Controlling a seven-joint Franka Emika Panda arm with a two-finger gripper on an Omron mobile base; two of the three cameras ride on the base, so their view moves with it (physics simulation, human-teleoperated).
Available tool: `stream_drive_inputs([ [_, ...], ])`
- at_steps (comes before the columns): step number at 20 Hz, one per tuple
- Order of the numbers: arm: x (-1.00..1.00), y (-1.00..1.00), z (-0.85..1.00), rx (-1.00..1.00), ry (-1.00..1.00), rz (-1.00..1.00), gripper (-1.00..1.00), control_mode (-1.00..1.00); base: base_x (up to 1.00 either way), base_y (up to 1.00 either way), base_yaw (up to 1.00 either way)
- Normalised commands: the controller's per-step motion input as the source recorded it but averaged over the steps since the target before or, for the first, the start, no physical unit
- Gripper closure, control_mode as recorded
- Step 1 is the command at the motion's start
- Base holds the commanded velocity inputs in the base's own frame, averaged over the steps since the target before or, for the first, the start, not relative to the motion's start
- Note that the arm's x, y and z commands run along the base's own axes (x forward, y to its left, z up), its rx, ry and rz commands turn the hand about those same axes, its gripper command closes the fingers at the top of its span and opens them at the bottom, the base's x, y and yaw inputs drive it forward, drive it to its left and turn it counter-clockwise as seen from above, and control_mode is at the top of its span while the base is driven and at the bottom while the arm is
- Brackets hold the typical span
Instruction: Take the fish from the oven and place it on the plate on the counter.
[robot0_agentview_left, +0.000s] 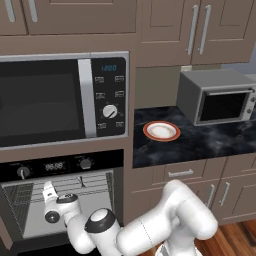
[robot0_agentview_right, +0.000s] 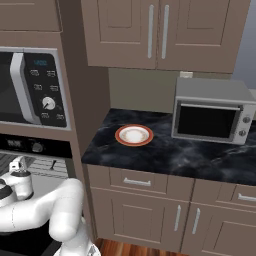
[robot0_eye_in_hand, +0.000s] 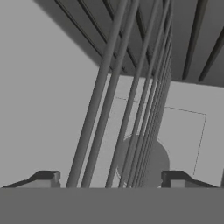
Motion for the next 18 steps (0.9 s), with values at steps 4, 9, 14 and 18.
stream_drive_inputs([
  [4,-0.01,0.00,-0.90,0.09,0.04,0.01,1.00,-1.00,0.00,0.00,0.00],
  [9,-0.61,0.02,-0.96,0.04,0.05,0.00,1.00,-1.00,0.00,0.00,0.00],
  [14,-1.00,0.00,-1.00,-0.02,0.11,0.00,1.00,-1.00,0.00,0.00,0.00],
  [18,-1.00,0.00,-0.79,-0.06,0.26,0.00,1.00,-1.00,0.00,0.00,0.00],
])
